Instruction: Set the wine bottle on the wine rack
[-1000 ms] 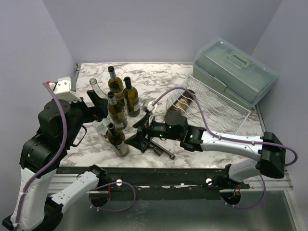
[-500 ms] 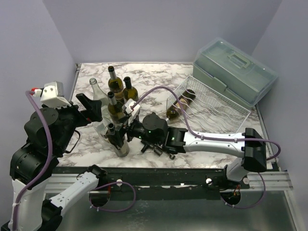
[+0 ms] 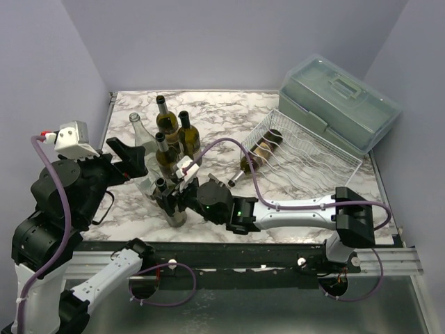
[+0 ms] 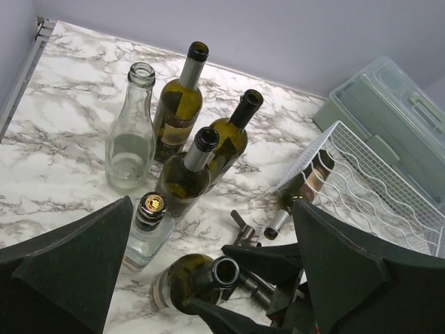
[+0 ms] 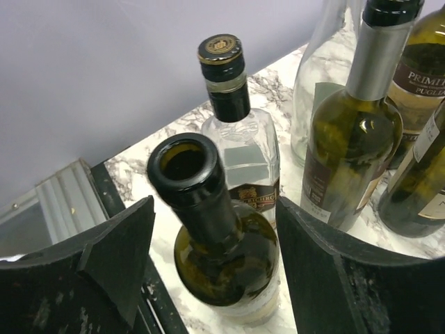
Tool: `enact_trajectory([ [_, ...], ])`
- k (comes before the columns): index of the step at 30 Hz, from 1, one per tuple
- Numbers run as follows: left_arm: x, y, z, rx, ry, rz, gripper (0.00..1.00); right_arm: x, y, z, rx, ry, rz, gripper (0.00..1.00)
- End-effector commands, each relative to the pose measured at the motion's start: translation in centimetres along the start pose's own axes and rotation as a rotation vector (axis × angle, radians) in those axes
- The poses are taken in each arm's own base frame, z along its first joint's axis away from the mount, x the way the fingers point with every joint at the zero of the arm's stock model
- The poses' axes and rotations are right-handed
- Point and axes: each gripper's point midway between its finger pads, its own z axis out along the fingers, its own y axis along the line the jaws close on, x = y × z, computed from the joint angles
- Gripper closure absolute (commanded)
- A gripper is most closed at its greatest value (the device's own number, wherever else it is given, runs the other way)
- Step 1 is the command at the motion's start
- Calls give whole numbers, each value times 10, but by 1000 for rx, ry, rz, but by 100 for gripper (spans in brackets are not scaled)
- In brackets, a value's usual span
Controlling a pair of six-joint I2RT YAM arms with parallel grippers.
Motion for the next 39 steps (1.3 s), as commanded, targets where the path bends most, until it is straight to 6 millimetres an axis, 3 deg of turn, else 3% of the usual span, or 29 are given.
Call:
enact_trajectory([
  [1, 7, 5, -5, -7, 17, -3, 1, 4, -4, 10, 48, -45, 9, 31],
  [6, 8, 6, -7, -8, 15, -3, 1, 9, 2, 15, 21, -38, -15, 42],
  [15, 9, 7, -7, -9, 19, 1, 1, 23, 4, 24, 11, -9, -48, 39],
  [27, 8, 7, -9, -5, 16, -5, 1, 23, 6, 33, 15, -31, -77, 42],
  [32, 8, 7, -8, -7, 19, -2, 1, 16, 0, 31, 43, -42, -87, 62],
  [35, 8, 7, -7, -9, 21, 2, 1, -2, 5, 23, 14, -54, -61, 69],
  [39, 11, 7, -4, -19, 30, 5, 1, -23, 6, 11, -2, -81, -58, 92],
])
